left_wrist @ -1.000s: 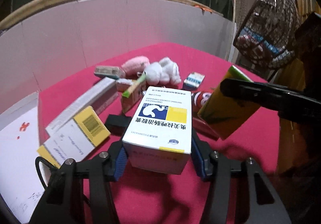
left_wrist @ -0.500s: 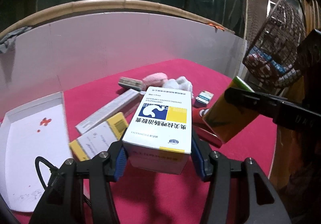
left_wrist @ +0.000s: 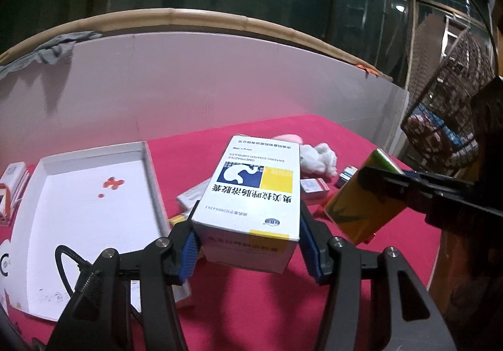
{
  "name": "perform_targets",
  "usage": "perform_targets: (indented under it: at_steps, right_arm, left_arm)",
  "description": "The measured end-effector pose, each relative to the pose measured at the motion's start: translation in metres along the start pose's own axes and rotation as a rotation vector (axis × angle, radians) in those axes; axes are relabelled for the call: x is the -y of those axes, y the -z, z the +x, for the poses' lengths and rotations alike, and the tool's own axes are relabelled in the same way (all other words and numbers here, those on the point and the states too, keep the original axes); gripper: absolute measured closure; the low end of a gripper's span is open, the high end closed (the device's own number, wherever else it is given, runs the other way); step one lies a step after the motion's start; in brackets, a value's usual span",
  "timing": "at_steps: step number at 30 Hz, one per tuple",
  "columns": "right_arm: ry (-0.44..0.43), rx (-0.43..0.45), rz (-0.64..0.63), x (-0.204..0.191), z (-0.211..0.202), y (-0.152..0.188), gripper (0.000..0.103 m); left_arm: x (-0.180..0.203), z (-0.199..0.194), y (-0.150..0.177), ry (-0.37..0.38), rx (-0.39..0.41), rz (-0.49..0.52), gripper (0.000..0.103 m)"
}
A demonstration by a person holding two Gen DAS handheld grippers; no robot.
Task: Organize objects
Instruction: 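Carry both held boxes over the white tray and release them inside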
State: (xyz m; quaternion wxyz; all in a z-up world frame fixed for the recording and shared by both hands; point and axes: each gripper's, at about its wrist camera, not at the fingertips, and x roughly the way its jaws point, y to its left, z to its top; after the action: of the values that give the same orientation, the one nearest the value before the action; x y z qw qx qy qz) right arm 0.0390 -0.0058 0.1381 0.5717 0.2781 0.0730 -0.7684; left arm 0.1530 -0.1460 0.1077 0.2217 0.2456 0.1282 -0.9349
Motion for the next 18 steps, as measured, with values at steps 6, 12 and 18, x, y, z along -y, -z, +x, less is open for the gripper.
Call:
perform_targets:
  at_steps: [6, 12, 18]
  right_arm:
    - [-0.030, -0.028, -0.038, -0.028, 0.018, -0.006, 0.078]
    - [-0.065, -0.051, -0.081, -0.057, 0.039, -0.012, 0.078]
    - [-0.102, -0.080, -0.113, -0.083, 0.060, -0.015, 0.078]
  left_arm:
    - [-0.028, -0.012, 0.000, -0.046, 0.019, -0.044, 0.049]
    - [-0.062, -0.024, 0.002, -0.105, 0.029, -0.097, 0.049]
    - [-0.087, -0.035, 0.003, -0.144, 0.044, -0.141, 0.049]
